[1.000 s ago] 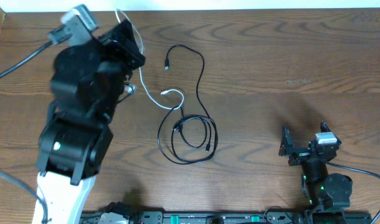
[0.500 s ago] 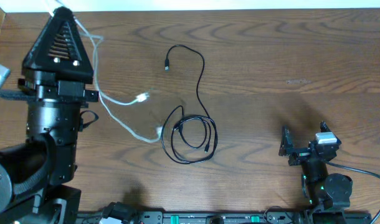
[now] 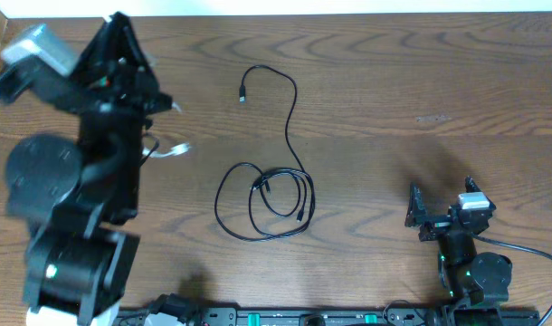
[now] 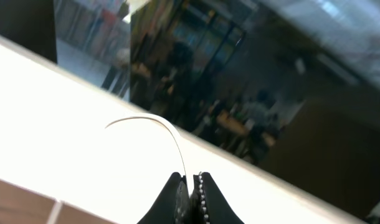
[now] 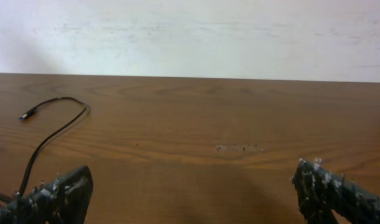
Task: Untangle cables
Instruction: 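Carry the white cable to the upper-left table corner and release it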
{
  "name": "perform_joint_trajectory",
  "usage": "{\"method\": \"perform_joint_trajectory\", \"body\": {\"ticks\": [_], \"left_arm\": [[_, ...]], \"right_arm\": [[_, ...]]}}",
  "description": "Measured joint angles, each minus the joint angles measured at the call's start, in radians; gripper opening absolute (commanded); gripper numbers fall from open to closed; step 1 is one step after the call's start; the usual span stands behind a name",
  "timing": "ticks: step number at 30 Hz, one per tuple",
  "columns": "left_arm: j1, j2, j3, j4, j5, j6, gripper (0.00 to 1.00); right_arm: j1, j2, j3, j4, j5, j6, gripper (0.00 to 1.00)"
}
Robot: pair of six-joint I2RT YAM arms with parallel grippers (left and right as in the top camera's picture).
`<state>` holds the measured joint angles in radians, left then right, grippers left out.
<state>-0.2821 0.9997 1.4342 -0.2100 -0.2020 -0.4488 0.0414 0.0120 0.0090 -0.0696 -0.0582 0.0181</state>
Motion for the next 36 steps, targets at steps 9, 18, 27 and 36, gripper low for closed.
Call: {"method": "perform_joint_trajectory", "body": {"ticks": [9,18,27,36], "left_arm": [[0.000,0.159,0.000,-0.086,-0.008,0.084,0.07],[0.008,0.278,0.000,-0.076,-0.007,0.232,0.07],[0.100,0.356,0.051,0.089,-0.007,0.274,0.08],[0.180,0.662,0.479,-0.074,0.018,0.336,0.08]], "right_arm": [[0.000,0.000,0.000,0.000,0.000,0.000,0.99],[0.000,0.000,0.000,0.000,0.000,0.000,0.99],[0.000,0.000,0.000,0.000,0.000,0.000,0.99],[0.000,0.000,0.000,0.000,0.000,0.000,0.99]]}}
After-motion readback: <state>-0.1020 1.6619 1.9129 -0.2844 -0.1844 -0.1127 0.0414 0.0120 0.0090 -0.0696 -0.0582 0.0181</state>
